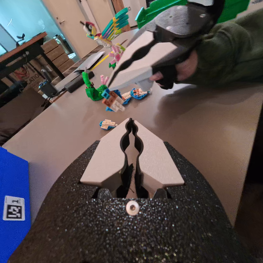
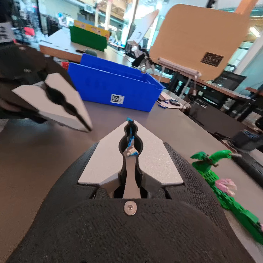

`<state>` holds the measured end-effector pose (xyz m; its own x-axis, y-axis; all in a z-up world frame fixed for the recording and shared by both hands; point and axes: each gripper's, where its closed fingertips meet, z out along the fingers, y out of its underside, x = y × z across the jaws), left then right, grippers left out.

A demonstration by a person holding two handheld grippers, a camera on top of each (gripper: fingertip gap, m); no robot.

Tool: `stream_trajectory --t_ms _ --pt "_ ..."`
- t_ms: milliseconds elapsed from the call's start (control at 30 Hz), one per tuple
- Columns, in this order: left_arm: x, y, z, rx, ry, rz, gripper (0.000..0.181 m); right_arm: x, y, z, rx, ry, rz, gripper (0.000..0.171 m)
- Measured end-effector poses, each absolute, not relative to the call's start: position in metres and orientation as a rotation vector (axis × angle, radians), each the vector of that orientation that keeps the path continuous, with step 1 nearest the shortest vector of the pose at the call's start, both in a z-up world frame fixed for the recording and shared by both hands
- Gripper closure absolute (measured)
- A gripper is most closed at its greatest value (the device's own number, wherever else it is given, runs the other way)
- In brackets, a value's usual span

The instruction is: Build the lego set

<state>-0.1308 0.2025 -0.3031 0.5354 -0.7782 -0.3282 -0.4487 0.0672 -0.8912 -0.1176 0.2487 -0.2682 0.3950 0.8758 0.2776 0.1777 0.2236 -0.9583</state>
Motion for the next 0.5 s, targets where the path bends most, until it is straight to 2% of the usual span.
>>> stream_trajectory --t_ms 33,133,267,367,400,433,500 --pt "-0.133 0.207 -0.305 -1.59 1.044 -0.349 0.181 -0.123 0.243 -0.27 -1.265 -1.117 0.653 0.171" --pt "-0.145 0.215 -0.305 -1.64 0.919 -0.406 0.181 -0.126 0.236 -0.268 -1.252 -1.129 0.753 0.171" --pt "-0.139 0.209 -0.285 -1.614 0.776 -0.723 0.163 -0.126 0.221 -0.253 -1.211 -1.073 1.097 0.171" --pt "-0.127 0.198 -0.275 -1.576 0.745 -0.945 0.149 -0.13 0.204 -0.251 -1.164 -1.135 1.2 0.171" --pt "-0.124 0.196 -0.274 -1.576 0.747 -0.978 0.154 -0.132 0.198 -0.251 -1.146 -1.166 1.221 0.171" --pt "-0.121 0.192 -0.276 -1.579 0.775 -0.992 0.167 -0.134 0.191 -0.252 -1.131 -1.197 1.238 0.171" --pt "-0.12 0.19 -0.282 -1.602 0.823 -0.964 0.167 -0.135 0.186 -0.255 -1.125 -1.238 1.246 0.171"
